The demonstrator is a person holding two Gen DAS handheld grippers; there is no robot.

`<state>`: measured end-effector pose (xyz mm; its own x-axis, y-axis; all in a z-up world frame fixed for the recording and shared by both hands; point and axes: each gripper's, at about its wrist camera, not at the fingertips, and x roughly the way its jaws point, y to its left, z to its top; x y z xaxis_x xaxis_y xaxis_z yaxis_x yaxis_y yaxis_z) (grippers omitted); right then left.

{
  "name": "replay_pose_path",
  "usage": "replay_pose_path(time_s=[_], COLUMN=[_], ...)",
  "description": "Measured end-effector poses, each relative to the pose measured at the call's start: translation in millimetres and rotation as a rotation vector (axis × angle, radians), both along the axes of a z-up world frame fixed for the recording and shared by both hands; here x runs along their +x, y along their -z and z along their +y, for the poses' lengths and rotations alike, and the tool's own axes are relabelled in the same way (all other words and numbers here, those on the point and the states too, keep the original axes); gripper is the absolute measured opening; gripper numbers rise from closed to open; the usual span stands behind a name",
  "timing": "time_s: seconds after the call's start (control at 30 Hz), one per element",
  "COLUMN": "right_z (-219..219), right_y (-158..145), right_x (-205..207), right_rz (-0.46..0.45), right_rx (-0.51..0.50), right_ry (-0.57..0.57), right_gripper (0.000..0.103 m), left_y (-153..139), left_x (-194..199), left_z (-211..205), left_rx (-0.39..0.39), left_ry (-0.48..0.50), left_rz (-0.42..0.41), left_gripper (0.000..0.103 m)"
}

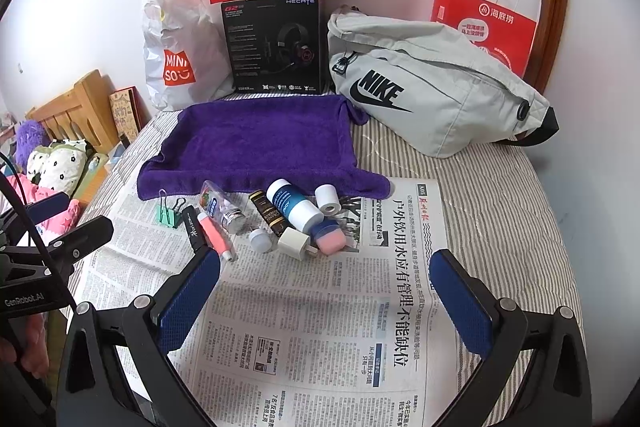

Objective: Organize rigid objects

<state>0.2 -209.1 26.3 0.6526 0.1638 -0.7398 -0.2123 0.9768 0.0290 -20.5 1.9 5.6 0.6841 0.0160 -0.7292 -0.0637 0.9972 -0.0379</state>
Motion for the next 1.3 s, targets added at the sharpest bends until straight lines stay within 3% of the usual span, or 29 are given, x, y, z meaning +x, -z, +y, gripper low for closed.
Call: replay_pose_path(time_s=[1.3], right_z=[0.2], right_y=[1.9], right_x=[-3.8], right_rz=[0.007], right_rx=[0.000], right_ry=[0.001], right_gripper=[0.103], left_y=[2.4], left_x=[-0.4], left_z=[-0.4], left_rx=[0.006], left_ry=[0.007], left_rz=[0.013], left_gripper=[0.103])
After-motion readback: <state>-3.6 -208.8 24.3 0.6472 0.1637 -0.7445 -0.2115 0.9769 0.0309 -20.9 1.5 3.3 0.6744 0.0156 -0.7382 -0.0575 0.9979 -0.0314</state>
